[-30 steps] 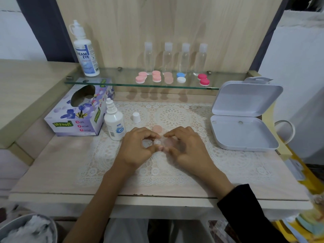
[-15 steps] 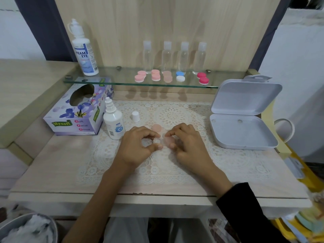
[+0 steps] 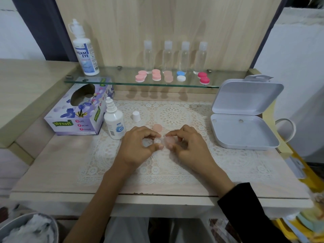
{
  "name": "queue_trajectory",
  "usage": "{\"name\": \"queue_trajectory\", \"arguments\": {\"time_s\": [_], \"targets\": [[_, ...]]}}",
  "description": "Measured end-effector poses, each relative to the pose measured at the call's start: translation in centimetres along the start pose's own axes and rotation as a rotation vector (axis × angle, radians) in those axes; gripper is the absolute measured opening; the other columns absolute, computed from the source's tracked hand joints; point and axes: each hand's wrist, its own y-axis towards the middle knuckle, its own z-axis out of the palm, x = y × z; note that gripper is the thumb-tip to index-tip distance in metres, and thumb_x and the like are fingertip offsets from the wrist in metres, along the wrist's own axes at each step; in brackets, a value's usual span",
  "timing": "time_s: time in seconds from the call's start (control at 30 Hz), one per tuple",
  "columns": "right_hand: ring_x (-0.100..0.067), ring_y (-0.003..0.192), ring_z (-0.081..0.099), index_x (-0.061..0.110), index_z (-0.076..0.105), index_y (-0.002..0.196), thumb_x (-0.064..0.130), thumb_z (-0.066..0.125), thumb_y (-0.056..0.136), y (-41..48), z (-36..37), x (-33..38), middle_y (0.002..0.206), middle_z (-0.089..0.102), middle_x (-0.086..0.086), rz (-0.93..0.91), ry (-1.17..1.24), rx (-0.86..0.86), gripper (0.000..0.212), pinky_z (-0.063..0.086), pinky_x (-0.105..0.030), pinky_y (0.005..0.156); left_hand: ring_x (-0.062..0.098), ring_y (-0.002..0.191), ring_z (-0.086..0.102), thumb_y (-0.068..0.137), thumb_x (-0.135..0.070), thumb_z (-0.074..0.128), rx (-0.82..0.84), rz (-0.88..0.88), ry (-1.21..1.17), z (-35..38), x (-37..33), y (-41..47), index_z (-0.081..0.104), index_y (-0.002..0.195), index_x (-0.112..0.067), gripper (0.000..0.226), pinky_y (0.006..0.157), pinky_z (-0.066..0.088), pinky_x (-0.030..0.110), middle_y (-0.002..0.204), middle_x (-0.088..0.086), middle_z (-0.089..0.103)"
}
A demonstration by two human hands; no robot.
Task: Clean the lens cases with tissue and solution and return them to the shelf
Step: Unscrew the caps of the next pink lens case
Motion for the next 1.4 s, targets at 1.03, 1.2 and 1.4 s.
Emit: {"name": "queue_trajectory", "arguments": {"time_s": [1.03,1.2,1.4], "targets": [[-0.003,0.059,0.041,0.031,0.072,0.099,0.038,0.058,0.068,-0.3,-0.4,0.5,0.059,0.041,0.015,0.074,0.037,-0.024,0.034,0.026,-0.022,0.058,0.007,0.091,0.058,0.066,-0.021,0.084,-0.002,-0.008,-0.011,0.0,-0.2,0.0,0.074,0.092,-0.02,0.027,0.082,0.041,0.013,0.088,-0.011,0.066],[-0.005,0.055,0.038,0.031,0.07,0.094,0.032,0.059,0.068,-0.3,-0.3,0.1,0.053,0.039,0.014,0.137,0.165,-0.035,0.029,0.032,-0.027,0.057,0.009,0.092,0.058,0.066,-0.022,0.084,0.001,-0.001,-0.004,0.0,-0.1,-0.1,0.074,0.092,-0.021,0.028,0.084,0.043,0.017,0.088,-0.011,0.066],[-0.011,0.059,0.04,0.028,0.069,0.089,0.022,0.065,0.08,0.7,-0.4,-0.7,0.059,0.04,0.007,0.236,0.371,-0.121,0.012,0.034,-0.034,0.06,0.007,0.092,0.059,0.066,-0.022,0.084,0.003,0.001,-0.026,-0.1,-0.1,-0.1,0.074,0.092,-0.021,0.028,0.084,0.044,0.017,0.089,-0.011,0.067]]}}
